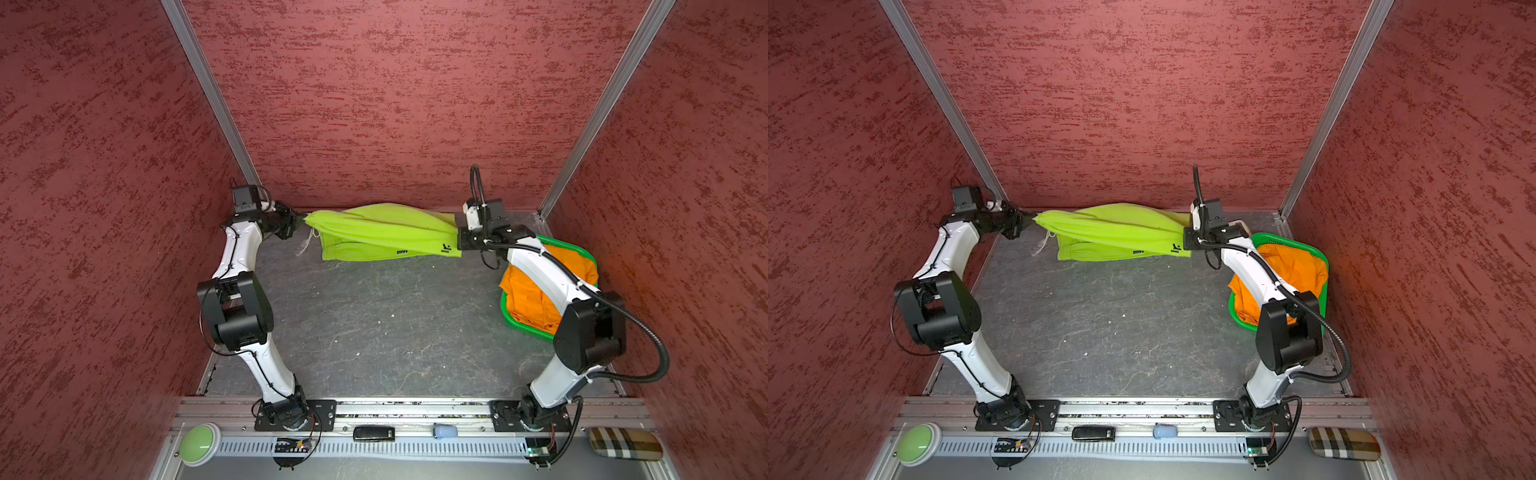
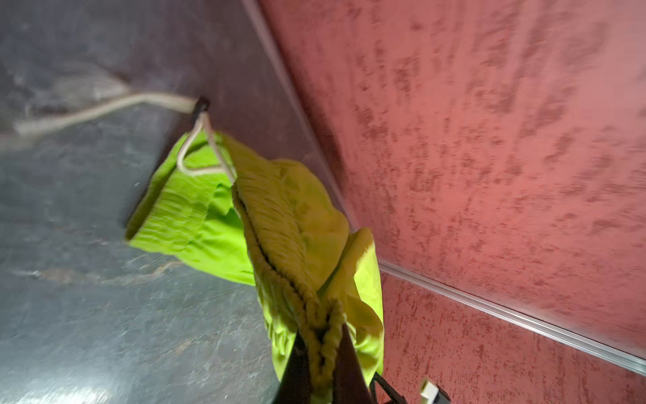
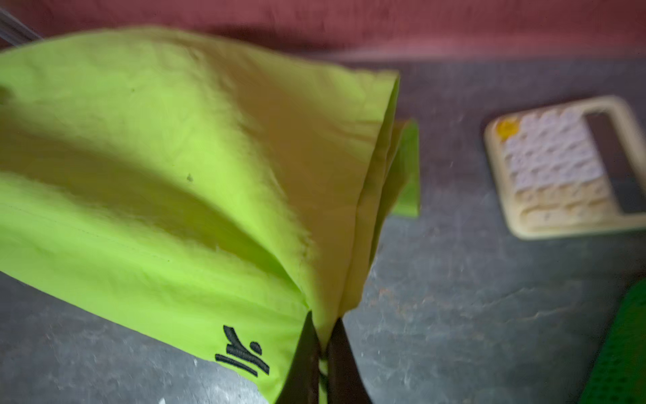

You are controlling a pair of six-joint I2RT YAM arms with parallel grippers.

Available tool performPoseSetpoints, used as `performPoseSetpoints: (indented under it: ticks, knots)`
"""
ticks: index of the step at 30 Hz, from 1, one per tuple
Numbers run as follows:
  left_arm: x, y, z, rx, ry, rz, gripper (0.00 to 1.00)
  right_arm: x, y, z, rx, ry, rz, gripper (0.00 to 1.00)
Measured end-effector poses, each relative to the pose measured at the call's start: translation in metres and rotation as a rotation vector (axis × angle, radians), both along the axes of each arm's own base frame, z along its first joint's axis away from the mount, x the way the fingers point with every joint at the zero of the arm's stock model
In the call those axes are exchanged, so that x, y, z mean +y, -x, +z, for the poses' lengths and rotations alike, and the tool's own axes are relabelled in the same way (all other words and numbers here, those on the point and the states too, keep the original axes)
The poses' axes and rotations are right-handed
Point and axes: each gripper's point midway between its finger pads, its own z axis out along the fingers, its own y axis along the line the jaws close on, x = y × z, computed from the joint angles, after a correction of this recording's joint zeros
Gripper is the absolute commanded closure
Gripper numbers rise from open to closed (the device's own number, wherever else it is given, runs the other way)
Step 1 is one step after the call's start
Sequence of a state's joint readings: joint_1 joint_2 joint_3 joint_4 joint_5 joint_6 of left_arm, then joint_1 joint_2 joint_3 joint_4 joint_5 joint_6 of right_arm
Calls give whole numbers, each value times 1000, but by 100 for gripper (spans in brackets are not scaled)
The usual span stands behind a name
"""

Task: Fold and stack the shorts
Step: 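Lower the stretched shorts onto the table with both grippers, folded lengthwise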

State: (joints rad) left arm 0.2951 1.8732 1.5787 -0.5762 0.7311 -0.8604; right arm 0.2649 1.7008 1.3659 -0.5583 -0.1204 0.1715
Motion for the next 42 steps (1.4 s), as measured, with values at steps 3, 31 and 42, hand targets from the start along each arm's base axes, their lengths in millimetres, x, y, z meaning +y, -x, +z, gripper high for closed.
performPoseSetpoints:
  ticks: [3, 31, 42]
  knots:
    - [-7, 25, -54, 123, 30, 2, 100, -3, 26, -47, 114, 5, 1, 100]
    - [-36, 54, -104, 170, -20, -63, 100, -6, 76, -108, 260, -100, -105, 68]
    - [-36, 54, -104, 170, -21, -63, 100, -10, 90, -127, 307, -82, -113, 74]
